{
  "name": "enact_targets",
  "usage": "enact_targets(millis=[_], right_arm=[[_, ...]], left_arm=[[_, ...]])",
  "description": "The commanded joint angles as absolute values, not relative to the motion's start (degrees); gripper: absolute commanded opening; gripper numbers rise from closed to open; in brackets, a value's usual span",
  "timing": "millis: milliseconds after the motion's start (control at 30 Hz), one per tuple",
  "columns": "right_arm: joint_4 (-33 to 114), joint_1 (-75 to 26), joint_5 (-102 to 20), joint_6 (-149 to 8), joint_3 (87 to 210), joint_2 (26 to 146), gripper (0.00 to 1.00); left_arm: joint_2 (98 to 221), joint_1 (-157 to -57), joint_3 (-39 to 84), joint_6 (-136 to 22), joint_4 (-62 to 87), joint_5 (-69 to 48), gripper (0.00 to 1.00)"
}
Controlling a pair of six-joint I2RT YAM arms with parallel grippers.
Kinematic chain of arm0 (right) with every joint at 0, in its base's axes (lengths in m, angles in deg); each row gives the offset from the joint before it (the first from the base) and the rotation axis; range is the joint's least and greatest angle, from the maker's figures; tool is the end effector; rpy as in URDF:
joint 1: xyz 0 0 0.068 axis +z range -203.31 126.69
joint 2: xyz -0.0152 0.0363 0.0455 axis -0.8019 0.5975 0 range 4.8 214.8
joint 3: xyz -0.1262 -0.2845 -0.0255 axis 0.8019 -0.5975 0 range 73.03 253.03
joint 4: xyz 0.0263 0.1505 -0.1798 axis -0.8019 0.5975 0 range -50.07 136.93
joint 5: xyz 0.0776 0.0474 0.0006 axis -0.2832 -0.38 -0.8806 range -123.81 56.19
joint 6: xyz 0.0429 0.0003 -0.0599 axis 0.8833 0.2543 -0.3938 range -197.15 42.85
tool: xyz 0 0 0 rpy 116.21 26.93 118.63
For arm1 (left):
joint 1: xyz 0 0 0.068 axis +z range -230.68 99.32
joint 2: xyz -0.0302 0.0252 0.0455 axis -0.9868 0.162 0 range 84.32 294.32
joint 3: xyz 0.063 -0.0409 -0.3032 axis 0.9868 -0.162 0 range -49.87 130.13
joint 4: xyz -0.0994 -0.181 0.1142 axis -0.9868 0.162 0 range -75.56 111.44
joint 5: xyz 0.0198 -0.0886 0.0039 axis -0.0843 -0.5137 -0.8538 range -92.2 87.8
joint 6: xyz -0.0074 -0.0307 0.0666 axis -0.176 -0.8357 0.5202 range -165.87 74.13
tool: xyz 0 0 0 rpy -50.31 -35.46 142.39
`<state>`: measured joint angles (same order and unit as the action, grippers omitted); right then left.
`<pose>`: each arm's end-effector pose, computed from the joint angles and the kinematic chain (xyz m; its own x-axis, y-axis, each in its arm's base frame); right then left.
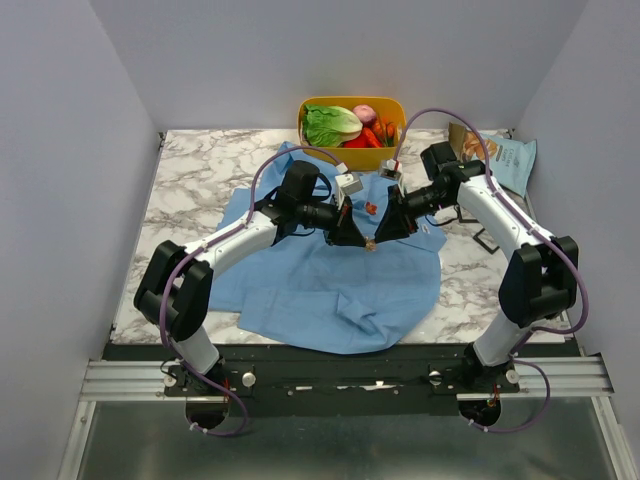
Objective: Remove the brooch from the garment
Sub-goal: Place the brooch in the brooch box.
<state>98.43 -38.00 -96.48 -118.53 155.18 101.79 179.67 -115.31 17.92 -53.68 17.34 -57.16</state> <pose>0.2866 0.1352 0.3202 -0.4507 -0.4379 -0.7779 -0.8862 0.1145 0.4489 0.2702 -0.2480 0.3140 -0.5365 0.2759 -0.7976 0.8419 0.1098 -0.5283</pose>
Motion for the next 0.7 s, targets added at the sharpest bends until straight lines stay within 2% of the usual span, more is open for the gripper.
enact_targets(millis=[0, 233, 567, 667], right_arm=[[97.85, -37.93, -98.41, -118.19, 155.91, 102.19, 0.29], [97.76, -37.49, -98.67, -118.1, 155.82, 102.62, 0.25], [98.03, -36.96, -98.23, -118.28, 156.0, 103.24, 0.27], [97.94, -36.87, -98.23, -118.28, 156.0, 103.24, 0.24]], left_arm=[[179.77, -115.57, 18.34, -53.95, 16.99, -59.24, 0.0], [179.68, -115.57, 18.43, -54.13, 16.99, -59.24, 0.0], [179.68, -115.57, 18.34, -54.13, 16.9, -59.24, 0.0], [179.77, -115.57, 18.34, -54.22, 16.9, -59.41, 0.0]])
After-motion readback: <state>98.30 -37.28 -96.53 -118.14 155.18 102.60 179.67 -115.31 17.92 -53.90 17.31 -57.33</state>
